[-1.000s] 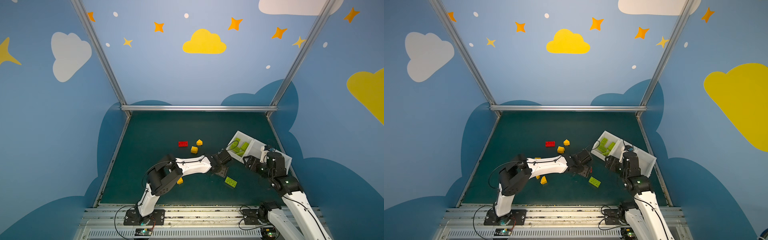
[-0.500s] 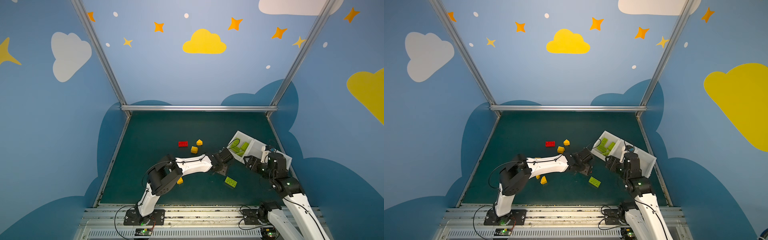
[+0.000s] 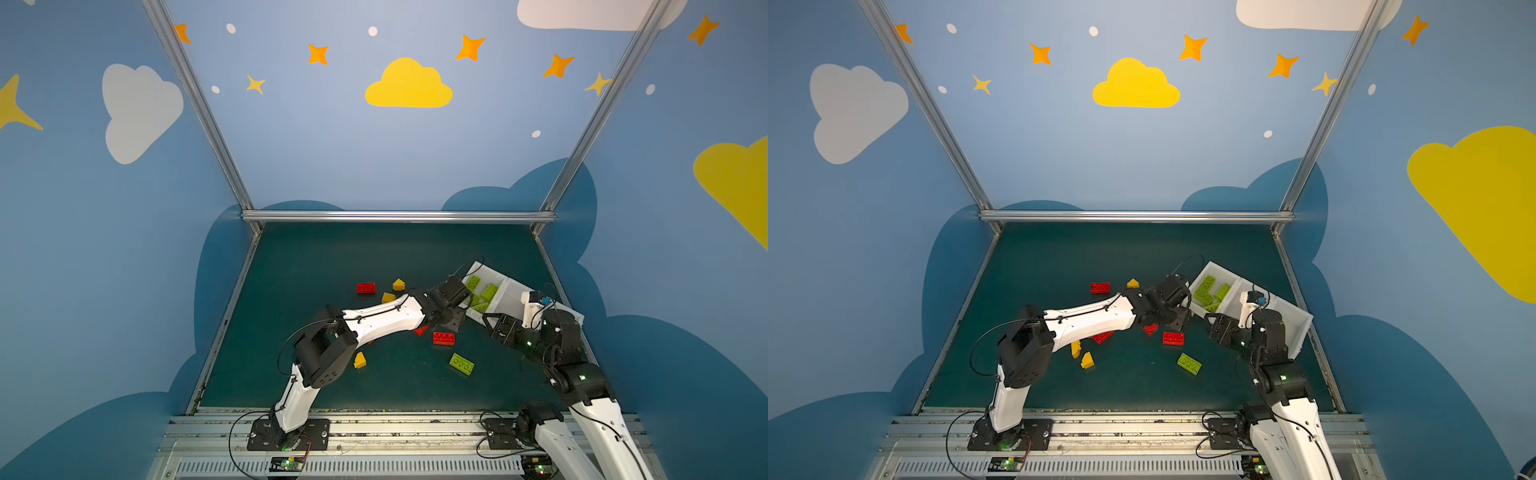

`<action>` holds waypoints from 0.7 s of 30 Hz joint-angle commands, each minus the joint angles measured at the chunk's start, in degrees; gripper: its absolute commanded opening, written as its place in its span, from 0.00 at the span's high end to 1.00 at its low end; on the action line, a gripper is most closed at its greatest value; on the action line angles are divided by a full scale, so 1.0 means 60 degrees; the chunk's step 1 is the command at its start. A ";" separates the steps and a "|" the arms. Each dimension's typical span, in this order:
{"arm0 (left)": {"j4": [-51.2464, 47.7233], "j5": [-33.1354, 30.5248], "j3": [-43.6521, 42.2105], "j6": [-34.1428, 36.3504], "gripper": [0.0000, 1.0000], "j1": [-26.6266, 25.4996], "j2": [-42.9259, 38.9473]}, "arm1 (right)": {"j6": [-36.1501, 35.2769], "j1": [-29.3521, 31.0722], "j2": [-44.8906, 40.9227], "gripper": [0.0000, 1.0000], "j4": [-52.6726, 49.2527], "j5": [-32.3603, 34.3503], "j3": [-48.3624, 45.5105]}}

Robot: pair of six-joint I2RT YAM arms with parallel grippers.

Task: Sort the legos into containers by color
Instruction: 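Carry the lime-green brick with the left gripper over the bin and release it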

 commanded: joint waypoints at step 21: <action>-0.1420 0.2757 0.7343 0.0267 0.41 0.0621 0.4854 | -0.0142 0.0106 -0.0739 0.15 -0.0038 -0.1250 -0.0121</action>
